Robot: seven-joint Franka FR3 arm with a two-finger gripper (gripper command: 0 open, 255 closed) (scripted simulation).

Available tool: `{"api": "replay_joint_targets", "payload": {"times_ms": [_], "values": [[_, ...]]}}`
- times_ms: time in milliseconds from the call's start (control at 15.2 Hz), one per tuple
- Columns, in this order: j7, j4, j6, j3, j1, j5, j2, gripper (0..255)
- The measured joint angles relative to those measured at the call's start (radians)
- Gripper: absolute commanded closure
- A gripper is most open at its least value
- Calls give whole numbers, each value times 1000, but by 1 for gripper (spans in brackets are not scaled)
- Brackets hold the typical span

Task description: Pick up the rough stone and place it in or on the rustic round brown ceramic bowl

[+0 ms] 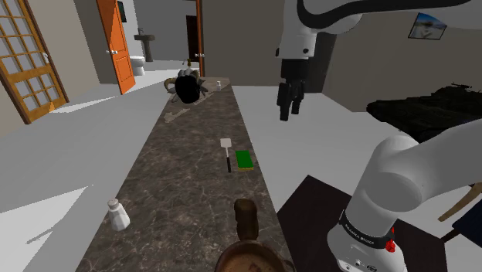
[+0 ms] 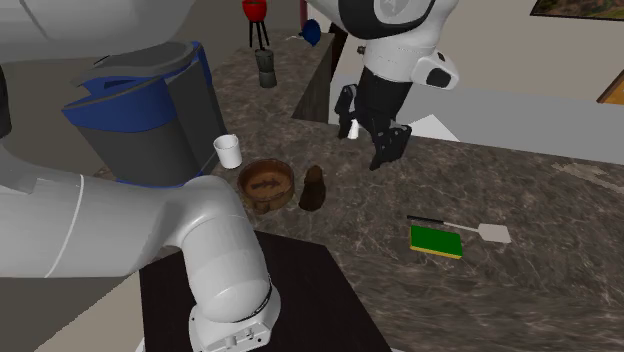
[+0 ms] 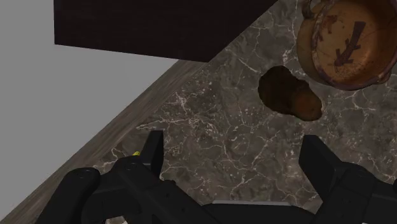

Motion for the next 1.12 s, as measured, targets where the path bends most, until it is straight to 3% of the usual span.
{"api": "replay_joint_targets", "payload": {"times_ms": [132, 396, 726, 1122], "values": [[7, -15, 13, 8, 4, 7, -7, 0], [38, -127, 125, 53, 30, 53, -37, 0], [93, -263, 305, 140, 85, 137, -43, 0], [148, -381, 562, 253, 161, 247, 35, 0]]}}
